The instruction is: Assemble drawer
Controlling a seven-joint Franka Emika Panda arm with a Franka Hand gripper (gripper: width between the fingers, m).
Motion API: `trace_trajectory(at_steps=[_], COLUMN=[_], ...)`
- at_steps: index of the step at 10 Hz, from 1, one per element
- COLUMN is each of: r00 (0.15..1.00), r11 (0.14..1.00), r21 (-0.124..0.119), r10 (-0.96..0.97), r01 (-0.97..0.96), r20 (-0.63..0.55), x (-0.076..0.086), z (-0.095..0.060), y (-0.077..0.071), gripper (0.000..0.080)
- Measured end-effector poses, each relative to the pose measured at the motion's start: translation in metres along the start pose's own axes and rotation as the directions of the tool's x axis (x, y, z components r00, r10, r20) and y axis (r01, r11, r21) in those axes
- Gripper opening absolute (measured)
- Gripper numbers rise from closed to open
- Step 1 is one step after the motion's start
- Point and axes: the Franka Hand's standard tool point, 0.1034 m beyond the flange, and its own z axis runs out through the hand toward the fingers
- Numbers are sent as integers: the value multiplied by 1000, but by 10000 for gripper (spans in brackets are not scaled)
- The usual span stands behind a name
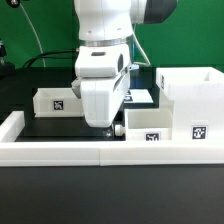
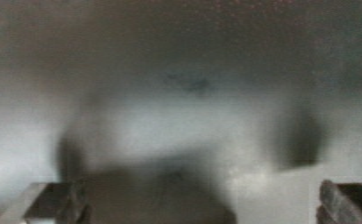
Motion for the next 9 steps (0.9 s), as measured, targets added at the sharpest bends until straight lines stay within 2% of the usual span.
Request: trace_trajectory(at_steps=[1,2,3,5,9], r00=[998,994,991,992,991], r11=[998,994,991,992,991], r21=[13,7,11,19,18], r10=[-65,-109,-135,-122,-134], r01=[65,109,135,121,134], r20=[1,4,16,30,28], x=[-5,-3,0,2,1], z=[0,-1,-1,0,0], y=[0,1,0,-1,-1], gripper=[648,648,648,648,648])
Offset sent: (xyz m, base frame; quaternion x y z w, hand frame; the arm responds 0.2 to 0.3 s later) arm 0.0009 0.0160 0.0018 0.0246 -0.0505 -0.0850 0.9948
